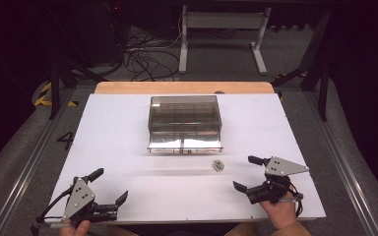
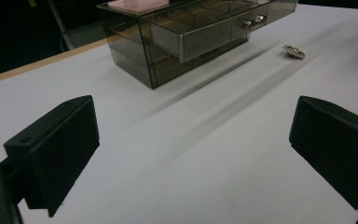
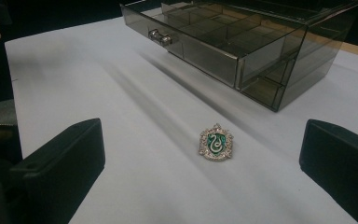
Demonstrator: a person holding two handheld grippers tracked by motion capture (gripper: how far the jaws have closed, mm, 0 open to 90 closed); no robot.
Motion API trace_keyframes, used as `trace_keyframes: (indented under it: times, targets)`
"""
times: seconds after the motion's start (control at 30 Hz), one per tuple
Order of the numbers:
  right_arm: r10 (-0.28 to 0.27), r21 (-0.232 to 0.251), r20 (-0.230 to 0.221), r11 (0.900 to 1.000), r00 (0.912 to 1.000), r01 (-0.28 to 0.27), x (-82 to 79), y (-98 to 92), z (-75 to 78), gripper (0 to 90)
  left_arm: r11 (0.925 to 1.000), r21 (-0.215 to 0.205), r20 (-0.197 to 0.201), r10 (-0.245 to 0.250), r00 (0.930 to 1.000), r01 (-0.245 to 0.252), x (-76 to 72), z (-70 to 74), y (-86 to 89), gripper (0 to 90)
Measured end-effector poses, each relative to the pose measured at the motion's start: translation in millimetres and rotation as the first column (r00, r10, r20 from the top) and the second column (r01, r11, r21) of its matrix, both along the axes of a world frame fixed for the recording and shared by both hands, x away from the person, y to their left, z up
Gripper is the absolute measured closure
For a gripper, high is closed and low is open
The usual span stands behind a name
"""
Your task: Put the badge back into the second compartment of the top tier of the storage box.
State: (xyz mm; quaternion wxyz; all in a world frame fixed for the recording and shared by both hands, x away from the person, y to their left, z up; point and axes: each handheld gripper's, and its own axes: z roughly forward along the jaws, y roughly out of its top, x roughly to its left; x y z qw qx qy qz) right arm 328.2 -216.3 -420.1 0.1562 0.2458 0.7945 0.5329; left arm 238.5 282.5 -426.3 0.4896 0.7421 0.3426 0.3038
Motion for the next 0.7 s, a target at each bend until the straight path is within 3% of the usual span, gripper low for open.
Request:
trace_keyframes:
  times: [0.7]
  targets:
    - [-0.004, -0.048, -0.028, 0.999, 0.9996, 0.003, 21.6, 23.9, -0.4, 0.9, 1.0, 0.001, -0.003, -0.001, 1.0, 0.001, 0.4, -0.2, 0.1, 2.3]
